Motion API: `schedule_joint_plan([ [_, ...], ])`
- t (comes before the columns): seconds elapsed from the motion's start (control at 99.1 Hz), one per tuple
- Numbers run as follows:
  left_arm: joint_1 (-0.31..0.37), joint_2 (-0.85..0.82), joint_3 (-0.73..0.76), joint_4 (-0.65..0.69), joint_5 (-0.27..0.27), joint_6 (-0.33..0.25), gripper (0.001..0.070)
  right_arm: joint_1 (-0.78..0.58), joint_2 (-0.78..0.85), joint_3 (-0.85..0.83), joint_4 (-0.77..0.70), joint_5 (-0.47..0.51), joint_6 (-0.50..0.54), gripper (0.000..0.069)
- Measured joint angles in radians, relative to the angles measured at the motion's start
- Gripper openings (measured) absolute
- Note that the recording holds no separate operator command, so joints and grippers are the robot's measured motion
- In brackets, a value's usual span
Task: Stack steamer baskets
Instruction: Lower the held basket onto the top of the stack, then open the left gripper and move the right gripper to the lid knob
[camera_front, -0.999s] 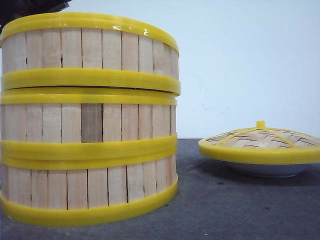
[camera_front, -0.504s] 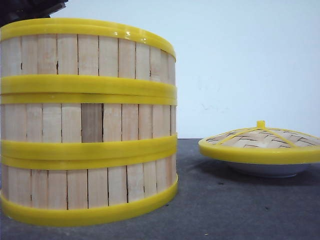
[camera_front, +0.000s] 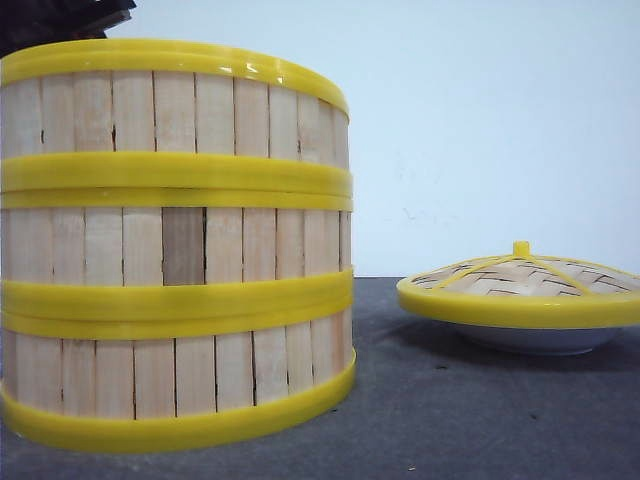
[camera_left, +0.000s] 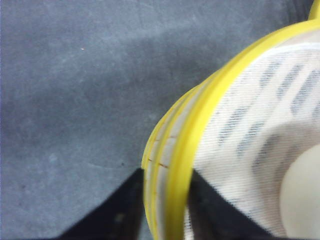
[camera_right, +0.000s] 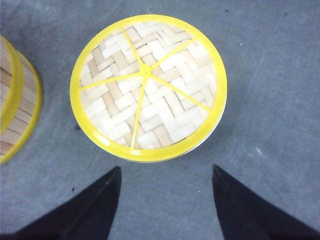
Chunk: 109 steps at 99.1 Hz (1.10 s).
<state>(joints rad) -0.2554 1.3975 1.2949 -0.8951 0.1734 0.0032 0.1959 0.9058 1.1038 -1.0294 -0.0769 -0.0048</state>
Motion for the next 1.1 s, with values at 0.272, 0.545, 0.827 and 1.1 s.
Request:
schedule_joint_plan([
  [0.272,0.000,-0.013,0.000,0.026,-0.001,-0.005,0.0277,0.000,0.000,-0.031,0.126,0.001,0.000,0.0349],
  [0.545,0.002,-0.177,0.000,0.069,-0.023,-0.006,0.0277,0.000,0.016,-0.212,0.388,-0.079,0.009,0.0349],
  [0.827,0.040,-0.301,-0.002,-0.043,-0.118,0.007,0.0277,0.000,0.188,-0.276,0.620,-0.134,0.025,0.0349],
  [1.1,0.123,-0.443,-0.161,-0.031,-0.122,0.008,0.0277,0.002,0.404,-0.276,0.752,-0.140,0.026,0.0349],
])
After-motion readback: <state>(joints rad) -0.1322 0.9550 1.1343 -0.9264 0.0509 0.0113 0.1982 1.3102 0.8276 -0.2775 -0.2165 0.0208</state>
